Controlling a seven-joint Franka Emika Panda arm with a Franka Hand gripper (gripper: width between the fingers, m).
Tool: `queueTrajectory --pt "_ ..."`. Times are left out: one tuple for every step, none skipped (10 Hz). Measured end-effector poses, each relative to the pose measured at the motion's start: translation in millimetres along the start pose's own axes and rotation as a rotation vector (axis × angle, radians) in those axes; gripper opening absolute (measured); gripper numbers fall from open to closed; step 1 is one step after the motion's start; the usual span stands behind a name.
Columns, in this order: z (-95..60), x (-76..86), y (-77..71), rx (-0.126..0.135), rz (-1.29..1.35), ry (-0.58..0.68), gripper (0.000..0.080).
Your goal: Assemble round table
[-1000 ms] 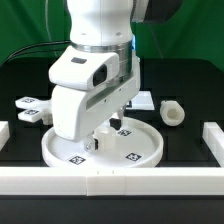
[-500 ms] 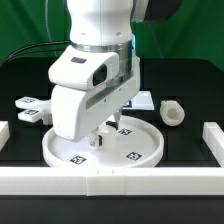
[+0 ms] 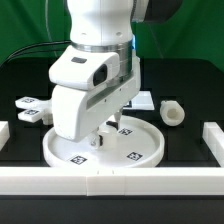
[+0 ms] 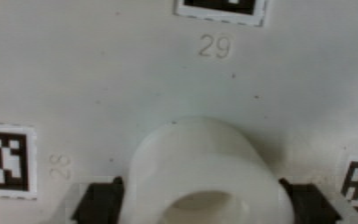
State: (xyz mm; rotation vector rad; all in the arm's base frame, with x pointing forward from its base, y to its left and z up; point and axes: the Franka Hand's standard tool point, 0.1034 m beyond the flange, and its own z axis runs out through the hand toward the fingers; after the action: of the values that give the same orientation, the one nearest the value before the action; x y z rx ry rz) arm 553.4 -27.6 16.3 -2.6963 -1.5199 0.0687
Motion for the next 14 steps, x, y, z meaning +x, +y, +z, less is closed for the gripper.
queueTrajectory --pt "0.2 11.9 -5.7 0.004 -0.01 0.001 0.0409" --pt "-0.2 23.2 -9.0 0.008 -0.022 -0.001 0.0409" --pt "0.0 32.1 -11.2 0.006 -0.026 0.001 0.0409" --pt "0.0 40.4 -15.3 0.005 -0.033 0.002 0.0409" --pt "0.2 45.5 -17.9 0.005 -0.041 0.003 0.0409" --pt "0.3 52.2 -18.8 0.003 -0.044 0.006 0.0409" --pt "0.6 57.0 -20.2 0.002 -0.043 0.007 0.0409" --pt "0.6 60.3 -22.1 0.001 -0.038 0.007 0.0409" --pt "0.7 63.4 -24.0 0.0 -0.035 0.007 0.0409" --pt "0.9 64.3 -24.4 -0.003 -0.025 0.005 0.0409" --pt "0.9 64.3 -24.3 -0.004 -0.018 0.005 0.0409" --pt "0.9 64.2 -24.2 -0.003 -0.018 0.005 0.0409" --pt "1.0 64.0 -24.2 -0.003 -0.017 0.005 0.042" --pt "1.1 63.9 -24.3 -0.003 -0.017 0.005 0.042"
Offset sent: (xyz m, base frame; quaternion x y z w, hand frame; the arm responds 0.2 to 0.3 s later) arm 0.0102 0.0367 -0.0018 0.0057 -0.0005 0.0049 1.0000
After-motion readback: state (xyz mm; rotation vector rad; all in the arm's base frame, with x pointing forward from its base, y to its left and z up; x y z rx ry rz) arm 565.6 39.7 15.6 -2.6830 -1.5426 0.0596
